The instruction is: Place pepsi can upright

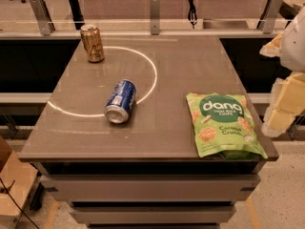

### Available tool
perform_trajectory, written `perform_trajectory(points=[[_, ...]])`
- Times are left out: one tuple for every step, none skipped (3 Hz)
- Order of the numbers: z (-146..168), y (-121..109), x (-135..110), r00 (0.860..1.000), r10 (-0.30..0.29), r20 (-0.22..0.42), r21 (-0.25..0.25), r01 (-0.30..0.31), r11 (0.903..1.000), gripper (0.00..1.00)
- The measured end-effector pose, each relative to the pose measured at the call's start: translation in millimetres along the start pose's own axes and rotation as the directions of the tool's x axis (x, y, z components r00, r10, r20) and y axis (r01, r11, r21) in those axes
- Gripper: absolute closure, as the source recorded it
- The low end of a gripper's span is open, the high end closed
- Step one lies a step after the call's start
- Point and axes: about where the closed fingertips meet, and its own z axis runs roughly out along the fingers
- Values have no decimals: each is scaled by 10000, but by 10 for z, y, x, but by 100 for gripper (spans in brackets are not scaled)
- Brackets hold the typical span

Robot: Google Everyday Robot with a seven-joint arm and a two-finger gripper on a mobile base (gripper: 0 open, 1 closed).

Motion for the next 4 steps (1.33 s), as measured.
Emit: perform_trajectory(points=[[-7,-11,-13,10000,44,6,56,-44,10000,0],[43,-98,-175,9977,617,291,8,-618,9981,0],[176,-265,-547,9827,1605,921,-370,-1577,9868,0],[323,-485,-944,9400,2960,1697,-1016,-2821,9540,0]])
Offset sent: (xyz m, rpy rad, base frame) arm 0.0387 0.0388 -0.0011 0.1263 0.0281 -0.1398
